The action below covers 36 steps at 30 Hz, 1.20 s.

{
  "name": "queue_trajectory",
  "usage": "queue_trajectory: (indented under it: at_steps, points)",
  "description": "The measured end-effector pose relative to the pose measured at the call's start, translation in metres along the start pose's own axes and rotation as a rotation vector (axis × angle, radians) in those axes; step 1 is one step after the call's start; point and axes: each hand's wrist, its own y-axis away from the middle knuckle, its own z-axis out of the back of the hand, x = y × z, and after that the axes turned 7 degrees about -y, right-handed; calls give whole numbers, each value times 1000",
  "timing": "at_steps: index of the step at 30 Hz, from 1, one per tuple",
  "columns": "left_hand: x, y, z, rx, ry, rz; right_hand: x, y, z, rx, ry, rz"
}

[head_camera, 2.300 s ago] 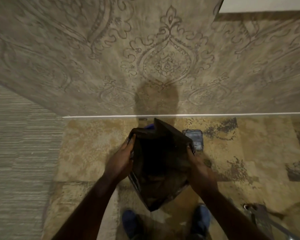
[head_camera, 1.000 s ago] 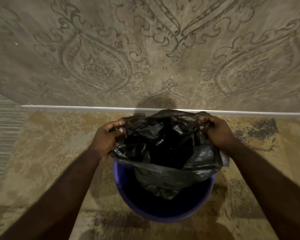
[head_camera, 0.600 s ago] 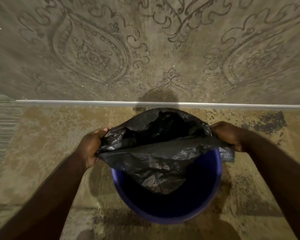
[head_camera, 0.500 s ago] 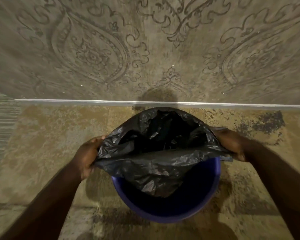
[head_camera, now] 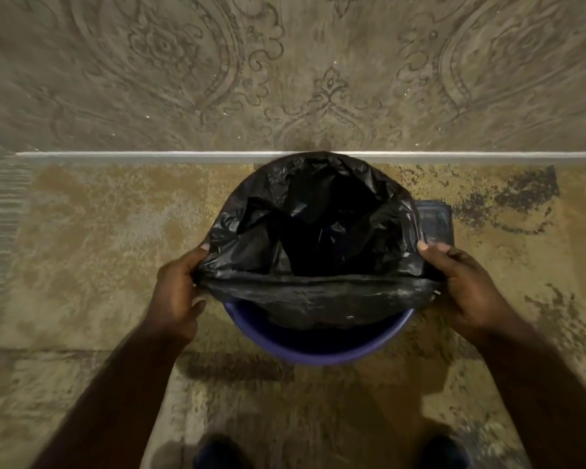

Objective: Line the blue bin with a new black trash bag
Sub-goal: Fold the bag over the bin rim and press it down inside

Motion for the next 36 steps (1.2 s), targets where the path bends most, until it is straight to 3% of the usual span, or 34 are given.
queue_trajectory:
  at_steps: [2, 5, 8, 12, 18, 25, 31, 36]
  points:
    - [4, 8, -1, 8, -2, 81, -4, 10, 4, -57, -8, -36]
    - [16, 14, -4, -78, 52, 3, -13, 28, 7, -151, 36, -17]
    - [25, 23, -4, -155, 265, -44, -25, 41, 12, -235, -62, -23]
    - [33, 33, 3, -25, 617, -18, -31, 54, 14, -143, -285, -173]
    - [36, 37, 3, 45, 716, 55, -39, 71, 8, -38, -546, -142]
    - [49, 46, 1, 109, 638, -43, -72, 83, 1, 39, -690, -38]
    - [57, 64, -6, -148, 270, -307, -87, 88, 1, 7, -635, -27]
    - [58, 77, -34, -237, 83, -198, -95, 99, -6, 31, -550, -25]
